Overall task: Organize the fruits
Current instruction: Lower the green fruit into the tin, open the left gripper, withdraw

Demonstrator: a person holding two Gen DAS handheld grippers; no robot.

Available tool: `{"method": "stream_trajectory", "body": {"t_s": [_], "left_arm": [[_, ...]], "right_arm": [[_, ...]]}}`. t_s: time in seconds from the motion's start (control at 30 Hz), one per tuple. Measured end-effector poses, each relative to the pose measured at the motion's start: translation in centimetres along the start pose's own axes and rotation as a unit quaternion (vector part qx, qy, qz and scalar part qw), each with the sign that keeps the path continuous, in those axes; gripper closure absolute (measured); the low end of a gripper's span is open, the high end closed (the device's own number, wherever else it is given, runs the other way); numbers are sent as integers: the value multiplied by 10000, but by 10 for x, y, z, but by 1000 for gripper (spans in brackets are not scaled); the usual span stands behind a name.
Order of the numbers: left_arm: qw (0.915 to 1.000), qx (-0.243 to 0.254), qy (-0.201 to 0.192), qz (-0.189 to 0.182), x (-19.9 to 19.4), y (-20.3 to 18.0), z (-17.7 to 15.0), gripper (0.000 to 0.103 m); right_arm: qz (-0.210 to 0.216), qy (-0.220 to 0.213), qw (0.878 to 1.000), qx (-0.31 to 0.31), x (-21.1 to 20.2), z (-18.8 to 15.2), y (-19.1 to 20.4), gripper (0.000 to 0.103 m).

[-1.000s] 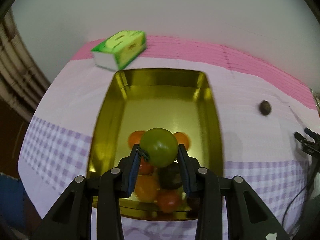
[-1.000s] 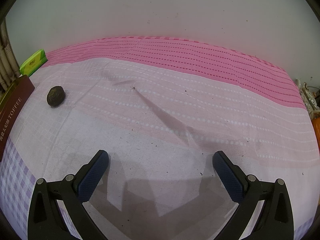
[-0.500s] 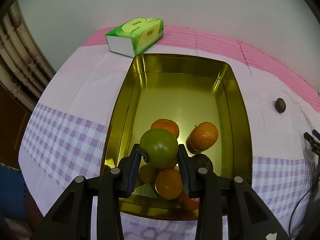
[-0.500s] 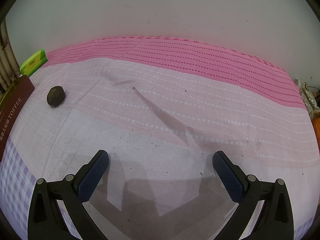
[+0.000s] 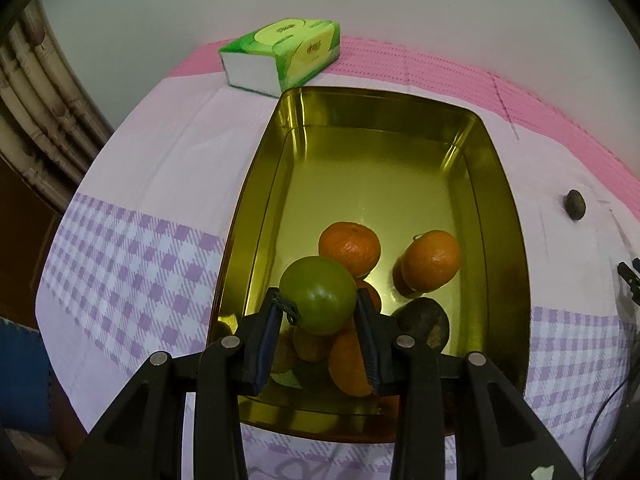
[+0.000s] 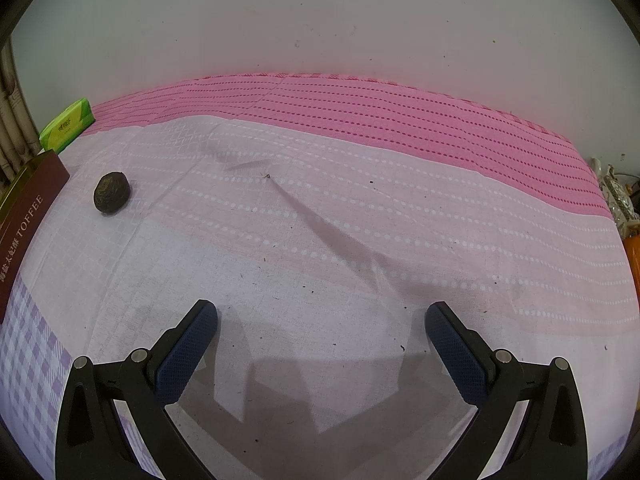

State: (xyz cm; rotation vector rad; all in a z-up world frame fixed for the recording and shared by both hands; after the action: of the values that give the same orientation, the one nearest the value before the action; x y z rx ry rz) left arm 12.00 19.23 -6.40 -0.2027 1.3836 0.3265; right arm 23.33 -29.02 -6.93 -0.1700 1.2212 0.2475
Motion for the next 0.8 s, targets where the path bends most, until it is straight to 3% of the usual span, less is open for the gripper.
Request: {"method": "stream_trajectory", "body": {"t_s": [0.8], "left_arm": [[10000, -35, -51, -12, 0, 5, 5, 67]], "right_arm": [[-16, 68, 9999, 84, 0, 1, -1, 0]]}}
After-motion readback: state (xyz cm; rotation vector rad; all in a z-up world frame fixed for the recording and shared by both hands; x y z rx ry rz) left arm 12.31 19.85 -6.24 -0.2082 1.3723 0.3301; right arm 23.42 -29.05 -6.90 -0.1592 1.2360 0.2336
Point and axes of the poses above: each gripper's, at about its wrist camera, not at the fingertips, and x roughly the way its jaws point, y to its left, z to its top, the point moved 4 cm from there along x, roughly the way its jaws point, and after that the axes turned 13 degrees about y, right-handed, at the moved point
